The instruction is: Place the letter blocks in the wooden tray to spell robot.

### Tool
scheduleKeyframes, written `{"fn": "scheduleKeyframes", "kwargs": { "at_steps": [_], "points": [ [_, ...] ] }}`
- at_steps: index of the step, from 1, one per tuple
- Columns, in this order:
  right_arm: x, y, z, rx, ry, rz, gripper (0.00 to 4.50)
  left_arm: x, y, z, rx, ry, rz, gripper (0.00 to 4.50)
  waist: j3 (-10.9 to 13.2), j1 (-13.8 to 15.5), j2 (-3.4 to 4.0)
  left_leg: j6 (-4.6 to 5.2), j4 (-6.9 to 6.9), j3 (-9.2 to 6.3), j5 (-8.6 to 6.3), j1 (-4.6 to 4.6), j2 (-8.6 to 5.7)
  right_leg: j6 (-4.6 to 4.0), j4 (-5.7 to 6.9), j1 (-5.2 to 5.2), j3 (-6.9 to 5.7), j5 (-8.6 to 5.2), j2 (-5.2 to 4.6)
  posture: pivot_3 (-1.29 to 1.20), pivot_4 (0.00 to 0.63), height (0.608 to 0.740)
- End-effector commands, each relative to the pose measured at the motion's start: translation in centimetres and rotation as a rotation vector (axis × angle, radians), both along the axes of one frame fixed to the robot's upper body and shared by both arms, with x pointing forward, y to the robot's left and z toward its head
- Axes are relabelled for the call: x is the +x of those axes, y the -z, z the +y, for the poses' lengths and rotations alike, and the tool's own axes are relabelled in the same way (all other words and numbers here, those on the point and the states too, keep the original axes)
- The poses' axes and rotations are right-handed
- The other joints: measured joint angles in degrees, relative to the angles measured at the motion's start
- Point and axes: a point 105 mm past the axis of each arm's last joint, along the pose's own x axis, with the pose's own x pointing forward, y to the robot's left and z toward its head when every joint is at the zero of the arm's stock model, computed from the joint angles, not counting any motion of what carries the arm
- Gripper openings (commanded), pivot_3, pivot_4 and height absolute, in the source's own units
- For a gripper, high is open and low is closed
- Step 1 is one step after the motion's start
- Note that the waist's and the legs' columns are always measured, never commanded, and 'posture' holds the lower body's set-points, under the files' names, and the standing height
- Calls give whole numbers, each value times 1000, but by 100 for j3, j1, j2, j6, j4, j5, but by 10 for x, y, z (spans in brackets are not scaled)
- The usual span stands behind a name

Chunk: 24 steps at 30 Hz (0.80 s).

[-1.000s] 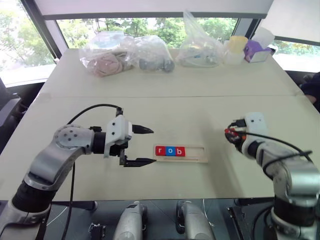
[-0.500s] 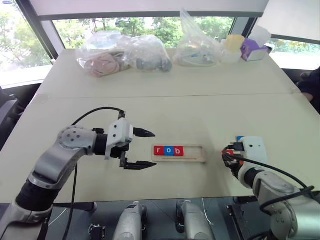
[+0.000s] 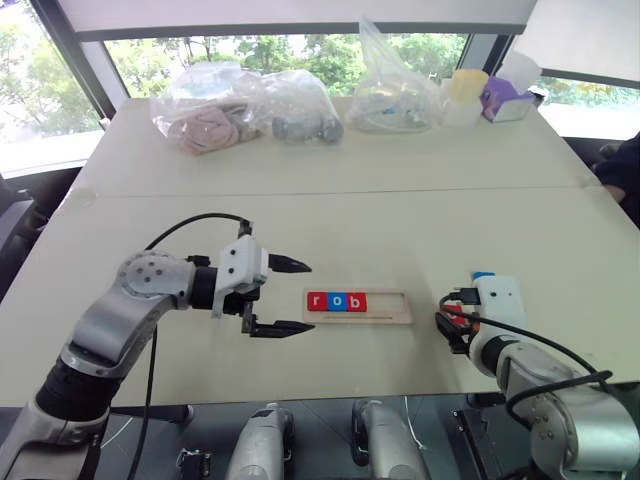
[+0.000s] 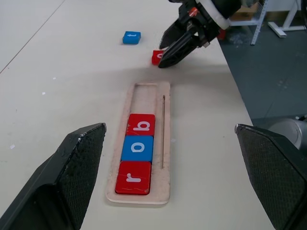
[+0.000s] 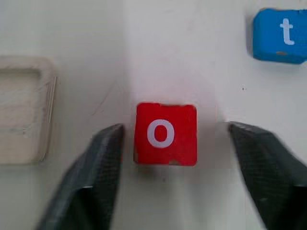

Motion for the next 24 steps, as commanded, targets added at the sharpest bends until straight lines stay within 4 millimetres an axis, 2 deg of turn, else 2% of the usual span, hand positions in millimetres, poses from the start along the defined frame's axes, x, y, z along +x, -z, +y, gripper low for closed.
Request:
{"fn": "scheduleKeyframes", "kwargs": {
  "at_steps": [1, 3, 7, 9, 12, 15, 24],
  "points": [
    [-1, -19, 14, -35, -204, -50, 4429, -1, -5, -1, -8, 13, -39, 4500, 0, -7, 1, 0, 0, 1, 0, -1, 0, 0, 0, -1, 0, 0, 0, 0, 150, 740],
    [-6, -26, 22, -64, -358, -43, 4429, -2, -5, -2, -9, 15, -39, 4500, 2, -14, 3, 0, 0, 1, 0, -2, 0, 0, -1, -3, 1, 0, -1, 0, 150, 740],
    [-13, -39, 22, -85, -578, 1, 4429, 0, -5, -2, -13, 17, -42, 4500, 4, -10, 2, 1, 0, -2, 0, -3, -1, 18, -2, -1, -1, -12, -1, 0, 150, 740],
    [-13, -46, 14, -118, -703, 30, 4429, 1, -6, -3, -15, 18, -44, 4500, 4, 17, -1, 1, 0, -4, 0, -3, -1, 20, -3, 2, -3, -13, 0, 0, 150, 740],
    [-13, -45, -1, -269, -881, 96, 4429, 2, -6, -3, -11, 25, -46, 4500, 7, 37, -7, 1, 3, -1, 0, -2, -4, 22, -11, 7, -2, -15, -3, 0, 150, 740],
    [-7, -45, -5, -326, -1018, 64, 4429, 2, -6, -3, -4, 28, -49, 4500, 6, 55, -11, 1, 3, -1, 0, -1, -4, 23, -16, 10, -2, -15, -1, 0, 150, 740],
    [25, -28, -32, -339, -1081, 4, 4429, 3, -9, 0, 6, 18, -60, 4500, 8, 62, -13, 3, 6, 3, 1, 0, -11, 21, -9, 11, 1, -13, 0, 0, 150, 740]
  ]
}}
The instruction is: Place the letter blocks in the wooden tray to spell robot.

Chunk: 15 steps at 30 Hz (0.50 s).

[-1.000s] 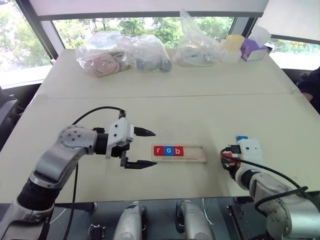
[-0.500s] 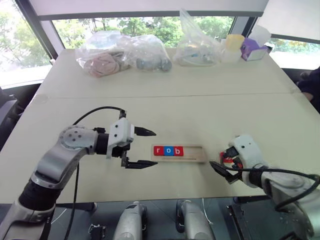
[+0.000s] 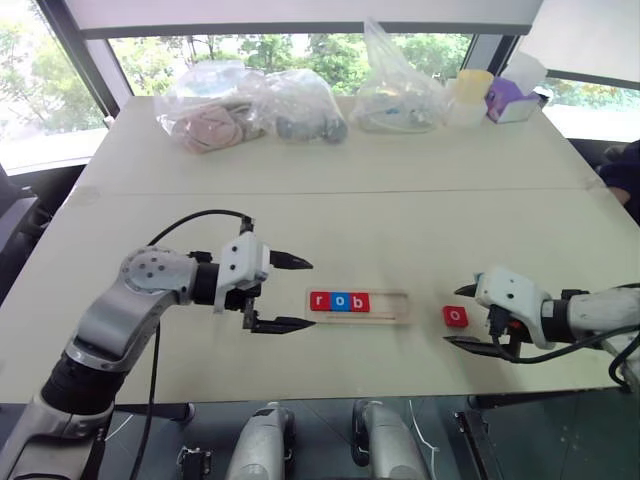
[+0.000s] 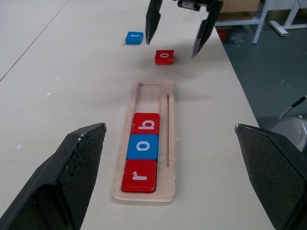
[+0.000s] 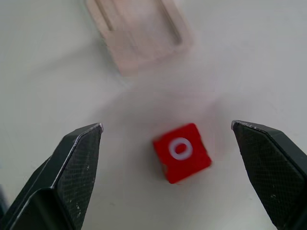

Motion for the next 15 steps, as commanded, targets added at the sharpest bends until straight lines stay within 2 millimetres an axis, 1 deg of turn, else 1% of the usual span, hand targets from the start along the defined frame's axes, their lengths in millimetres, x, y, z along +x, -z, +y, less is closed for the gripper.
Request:
{"fn": "scheduleKeyframes", "kwargs": {
  "at_steps": [1, 7, 15],
  "points": [
    [11, 0, -7, 23, -22, -21, 4429, -1, -8, 1, -1, 3, -44, 4500, 0, 2, 0, 0, 0, 0, 0, 1, -2, -3, 2, 0, 0, 2, 0, 0, 150, 740],
    [23, 4, -12, 61, -58, 1, 4429, -1, -8, 0, 3, 2, -52, 4500, -1, 1, 2, 1, 0, -1, 0, 4, -8, -18, 8, 2, -1, 12, 1, 0, 150, 740],
    [16, 10, -17, 58, -93, 73, 4429, -1, -10, 1, 3, -2, -55, 4500, -1, 7, 2, 1, 1, 0, 1, 5, -10, -20, 9, 5, 0, 14, 1, 0, 150, 740]
  ]
}}
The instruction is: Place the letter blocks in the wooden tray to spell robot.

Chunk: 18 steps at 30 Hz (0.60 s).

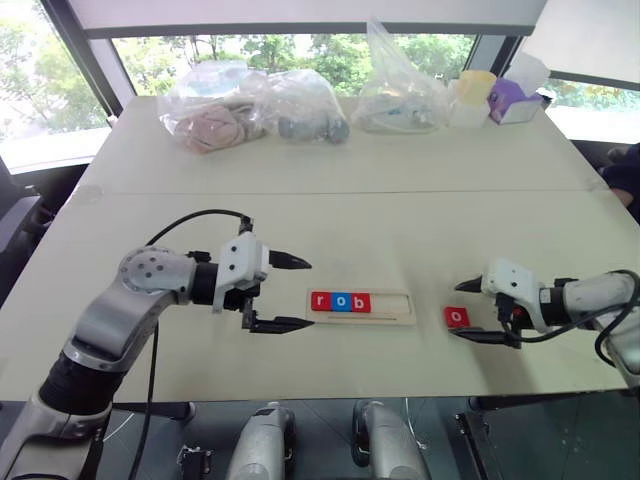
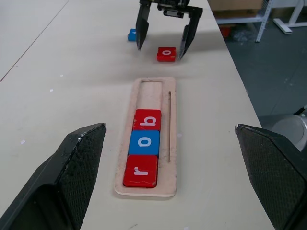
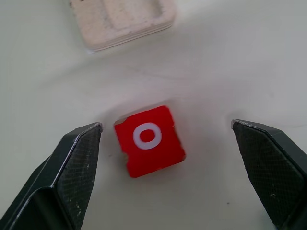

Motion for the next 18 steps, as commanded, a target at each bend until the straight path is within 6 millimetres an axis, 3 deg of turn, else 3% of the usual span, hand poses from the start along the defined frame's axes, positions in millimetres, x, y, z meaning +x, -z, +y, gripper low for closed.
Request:
{"fn": "scheduleKeyframes", "kwargs": {
  "at_steps": [1, 10, 13, 18],
  "points": [
    [-2, -7, -2, 2, -18, -4, 4429, -3, -9, 0, 0, 8, -51, 4500, 0, 0, 0, 0, 1, 0, 0, 1, 0, 0, 1, 0, 0, 0, 0, 0, 150, 740],
    [-2, -6, -4, -3, -13, -9, 4429, -4, -10, -2, 4, 21, -50, 4500, -1, 0, 1, 0, 2, 0, 0, 5, 0, 0, 3, 4, 0, 0, 0, 0, 150, 740],
    [-1, -5, -4, -1, -14, -10, 3605, -4, -10, -2, 6, 22, -51, 4500, -1, 0, 1, -1, 2, 0, 1, 5, 0, 0, 3, 4, 0, 1, 0, 0, 150, 740],
    [0, -6, -3, 2, -16, -15, 1177, -4, -10, -2, 7, 23, -54, 4500, -1, 0, 1, -1, 4, 0, 1, 6, 0, 0, 4, 6, 0, 1, 0, 0, 150, 740]
  ]
}}
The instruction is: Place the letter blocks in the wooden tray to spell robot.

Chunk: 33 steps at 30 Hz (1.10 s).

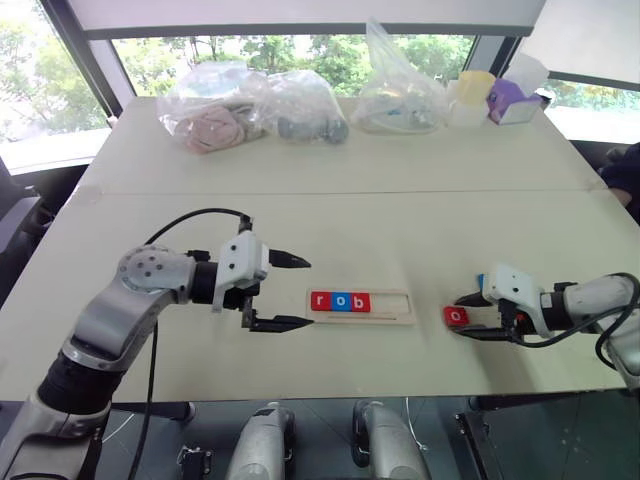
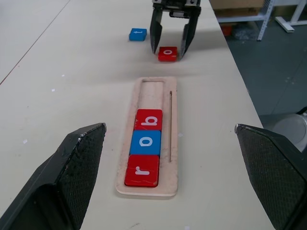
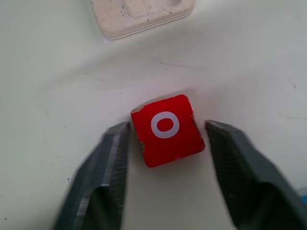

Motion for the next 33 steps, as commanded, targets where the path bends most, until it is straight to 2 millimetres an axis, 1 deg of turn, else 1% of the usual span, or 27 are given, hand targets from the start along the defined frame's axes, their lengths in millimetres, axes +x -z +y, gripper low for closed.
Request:
{"fn": "scheduleKeyframes", "kwargs": {
  "at_steps": [1, 3, 7, 11, 13, 15, 17, 19, 23, 25, 30, 33],
  "points": [
    [4, -10, -1, 1, -6, -43, 1118, -4, -10, -2, 3, 26, -51, 4500, 0, 0, 0, 0, 0, 0, 0, 1, 0, 0, 0, 0, 0, 0, 0, 0, 150, 740],
    [5, -13, 0, 0, -12, -49, 1119, -4, -10, -2, 3, 26, -51, 4500, 0, 0, 0, 0, 0, 0, 0, 1, 0, 0, 0, 1, 0, 0, 0, 0, 150, 740],
    [6, -26, 9, 12, -41, -77, 1119, -3, -10, -3, 2, 22, -52, 4500, 0, -1, 0, 0, 0, 0, 0, 2, 0, 0, 2, 1, 0, 0, 0, 0, 150, 740],
    [10, -54, 42, 84, -114, -129, 1119, -3, -11, -4, -1, 20, -52, 4500, 0, -23, 0, 0, 1, 0, 0, 5, 1, 0, 5, 1, 2, 1, 0, 0, 150, 740],
    [11, -61, 58, 102, -158, -140, 1119, -3, -11, -4, -4, 20, -52, 4500, 0, -18, 0, 0, 1, 0, 0, 9, 2, 0, 9, 1, 2, 1, 1, 0, 150, 740],
    [11, -63, 67, 105, -178, -141, 1119, -2, -11, -5, -5, 19, -53, 4500, 0, 0, 0, -1, 1, -3, 0, 11, 3, 0, 11, 2, 1, 0, 2, 0, 150, 740],
    [12, -58, 80, 95, -223, -135, 1119, -2, -12, -5, -7, 18, -53, 4500, -1, 11, -2, -1, 1, -2, 0, 10, 2, 0, 9, 9, -2, -1, 3, 0, 150, 740],
    [15, -51, 88, 75, -247, -130, 1119, -2, -12, -5, -8, 16, -54, 4500, -1, -1, -2, -1, 1, -2, 0, 10, 3, -1, 1, 14, -1, -1, 1, 0, 150, 740],
    [19, -33, 93, 30, -274, -110, 1119, -4, -13, -4, -9, 9, -55, 4500, -1, 2, -2, 0, 2, -2, 0, 9, 0, 0, 0, 14, 1, -1, -3, 0, 150, 740],
    [20, -29, 95, 23, -286, -101, 1119, -5, -13, -3, -9, 3, -54, 4500, -1, -2, -2, 0, 3, -1, 0, 10, -3, 0, 0, 15, 1, 0, -3, 0, 150, 740],
    [20, -21, 102, 32, -303, -91, 1119, -8, -12, -1, -5, -6, -48, 4500, -1, -5, -2, -1, 3, -1, 1, 14, -2, 0, 6, 16, -1, 0, 1, 0, 150, 740],
    [23, -20, 103, 33, -304, -97, 1119, -10, -10, 1, 7, -7, -46, 4500, -1, -6, -2, -1, 3, 0, 1, 18, -2, 0, 7, 18, -1, 0, 1, 0, 150, 740]
  ]
}}
